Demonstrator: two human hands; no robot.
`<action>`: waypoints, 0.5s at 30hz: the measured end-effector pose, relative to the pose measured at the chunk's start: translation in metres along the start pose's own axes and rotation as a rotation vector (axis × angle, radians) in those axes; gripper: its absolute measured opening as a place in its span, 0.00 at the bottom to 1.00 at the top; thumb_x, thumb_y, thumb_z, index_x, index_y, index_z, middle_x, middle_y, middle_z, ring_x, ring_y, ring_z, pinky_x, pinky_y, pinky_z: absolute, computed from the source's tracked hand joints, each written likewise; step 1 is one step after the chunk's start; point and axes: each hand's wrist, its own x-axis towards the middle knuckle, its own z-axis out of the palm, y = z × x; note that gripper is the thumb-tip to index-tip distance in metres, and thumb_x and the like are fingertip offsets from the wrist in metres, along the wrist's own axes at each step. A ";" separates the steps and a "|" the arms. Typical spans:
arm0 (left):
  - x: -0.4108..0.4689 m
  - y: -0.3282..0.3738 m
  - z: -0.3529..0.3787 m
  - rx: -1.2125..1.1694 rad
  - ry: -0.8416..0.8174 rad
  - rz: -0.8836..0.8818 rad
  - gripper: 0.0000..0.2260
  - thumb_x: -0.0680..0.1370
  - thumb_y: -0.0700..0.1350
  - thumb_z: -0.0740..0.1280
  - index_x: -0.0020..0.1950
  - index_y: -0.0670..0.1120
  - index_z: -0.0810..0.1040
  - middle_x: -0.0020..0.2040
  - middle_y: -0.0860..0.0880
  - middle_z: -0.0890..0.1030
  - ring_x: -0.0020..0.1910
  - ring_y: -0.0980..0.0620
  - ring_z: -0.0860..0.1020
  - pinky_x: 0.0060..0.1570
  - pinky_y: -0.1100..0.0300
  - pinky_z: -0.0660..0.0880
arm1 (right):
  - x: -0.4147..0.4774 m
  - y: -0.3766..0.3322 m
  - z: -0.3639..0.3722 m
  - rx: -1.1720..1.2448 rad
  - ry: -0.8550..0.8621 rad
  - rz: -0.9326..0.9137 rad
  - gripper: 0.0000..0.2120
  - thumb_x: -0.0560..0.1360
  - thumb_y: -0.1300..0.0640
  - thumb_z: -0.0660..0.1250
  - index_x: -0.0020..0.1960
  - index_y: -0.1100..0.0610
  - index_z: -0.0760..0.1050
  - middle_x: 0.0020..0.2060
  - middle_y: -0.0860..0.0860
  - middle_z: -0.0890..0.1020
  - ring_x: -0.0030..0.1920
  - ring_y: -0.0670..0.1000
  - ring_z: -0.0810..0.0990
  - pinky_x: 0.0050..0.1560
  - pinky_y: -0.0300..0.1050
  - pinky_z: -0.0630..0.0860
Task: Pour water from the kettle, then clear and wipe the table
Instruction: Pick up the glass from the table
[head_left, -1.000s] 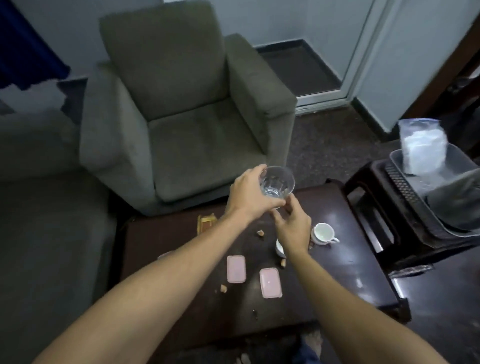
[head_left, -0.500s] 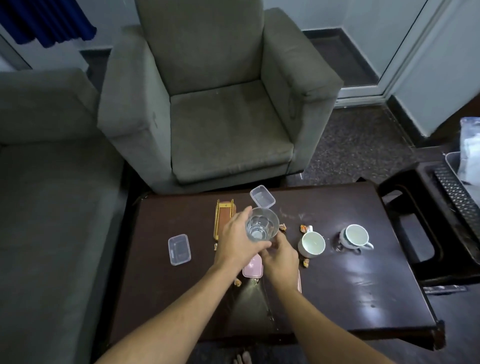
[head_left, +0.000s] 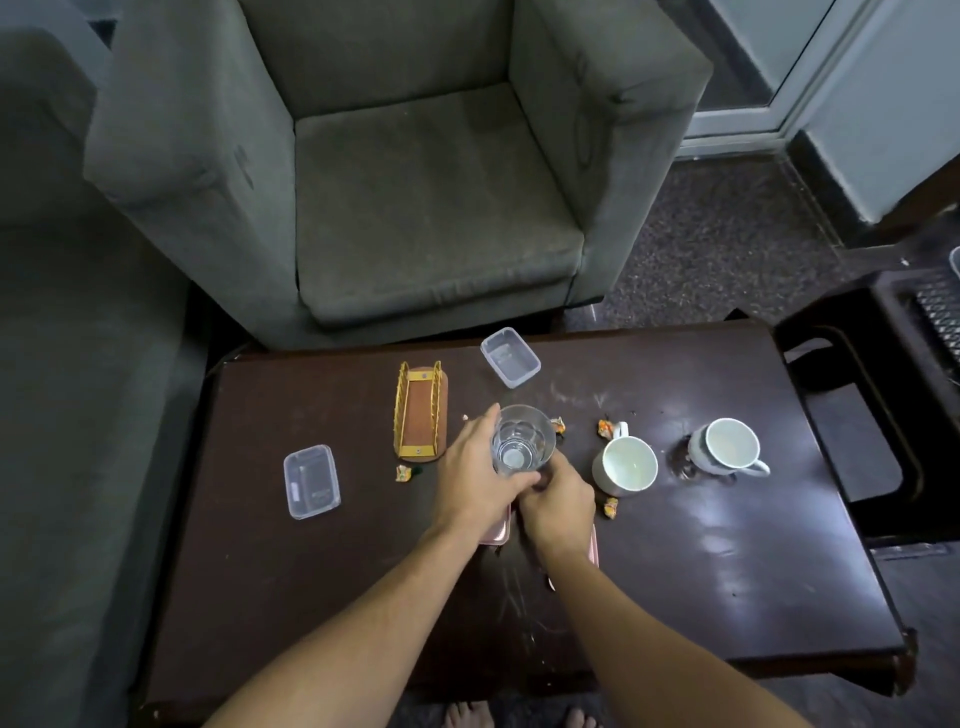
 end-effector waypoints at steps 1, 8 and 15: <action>0.002 -0.004 0.003 0.003 0.001 -0.001 0.48 0.64 0.51 0.84 0.81 0.49 0.66 0.74 0.52 0.74 0.71 0.52 0.74 0.70 0.52 0.74 | 0.003 0.003 0.003 -0.010 -0.004 0.013 0.19 0.71 0.64 0.68 0.58 0.49 0.81 0.40 0.43 0.85 0.41 0.46 0.82 0.40 0.36 0.73; 0.012 -0.022 0.015 -0.058 0.008 -0.012 0.49 0.64 0.51 0.85 0.81 0.50 0.65 0.74 0.53 0.74 0.71 0.52 0.75 0.69 0.50 0.76 | 0.018 0.016 0.016 -0.073 0.014 0.010 0.20 0.70 0.63 0.67 0.59 0.48 0.80 0.41 0.45 0.85 0.39 0.47 0.79 0.39 0.39 0.70; 0.017 -0.027 0.018 -0.041 0.005 0.006 0.49 0.65 0.51 0.84 0.82 0.51 0.63 0.75 0.53 0.72 0.74 0.52 0.72 0.71 0.50 0.74 | 0.022 0.015 0.020 -0.094 0.039 -0.014 0.21 0.68 0.63 0.67 0.57 0.47 0.80 0.38 0.45 0.84 0.37 0.48 0.77 0.35 0.33 0.68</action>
